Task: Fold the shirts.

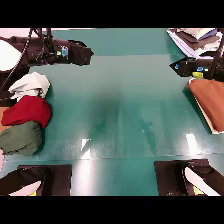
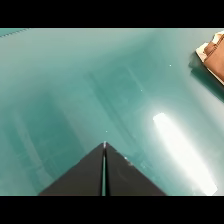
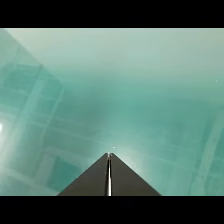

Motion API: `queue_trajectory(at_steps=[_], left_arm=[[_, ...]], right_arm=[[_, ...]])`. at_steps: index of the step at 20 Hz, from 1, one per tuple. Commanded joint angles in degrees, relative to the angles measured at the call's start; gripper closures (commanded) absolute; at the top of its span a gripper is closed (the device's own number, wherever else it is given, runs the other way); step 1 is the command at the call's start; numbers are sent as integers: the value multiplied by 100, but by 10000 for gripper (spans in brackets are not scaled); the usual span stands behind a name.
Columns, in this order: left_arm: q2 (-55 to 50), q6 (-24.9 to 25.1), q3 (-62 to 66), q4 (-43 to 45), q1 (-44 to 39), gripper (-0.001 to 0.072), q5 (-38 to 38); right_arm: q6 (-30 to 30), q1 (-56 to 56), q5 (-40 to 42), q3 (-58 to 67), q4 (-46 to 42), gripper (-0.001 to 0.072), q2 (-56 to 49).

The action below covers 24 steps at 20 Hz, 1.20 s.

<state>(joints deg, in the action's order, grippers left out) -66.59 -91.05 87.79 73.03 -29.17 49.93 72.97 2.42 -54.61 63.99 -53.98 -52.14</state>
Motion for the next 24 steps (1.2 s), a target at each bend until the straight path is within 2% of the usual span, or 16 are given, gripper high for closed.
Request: queue_trajectory(at_steps=[1,11,13,14,15,16,17,18,19,24], left_arm=[[0,0,0,2,-2,683,-2],[0,-28,0,-15,-2,683,-33],[0,-35,0,-55,0,683,-560],[0,116,0,127,0,682,-839],[7,481,0,658,7,680,-1056],[7,518,0,1231,79,481,-1051],[-2,151,0,1720,273,203,-955],[-7,-212,0,2048,546,147,-723],[-33,-343,-11,2332,931,150,-382],[-503,-348,-804,2487,2909,149,623]], right_arm=[[2,-7,2,2,4,692,-2],[2,-7,15,2,46,692,-2],[2,-7,15,2,44,692,-2],[2,-7,20,2,44,692,-2],[2,-7,20,2,46,692,-2],[2,-7,17,2,46,692,-2],[2,-7,15,2,46,692,-2],[2,-7,13,2,46,692,0],[2,-7,4,2,46,692,0],[2,-9,50,2,46,692,0]])
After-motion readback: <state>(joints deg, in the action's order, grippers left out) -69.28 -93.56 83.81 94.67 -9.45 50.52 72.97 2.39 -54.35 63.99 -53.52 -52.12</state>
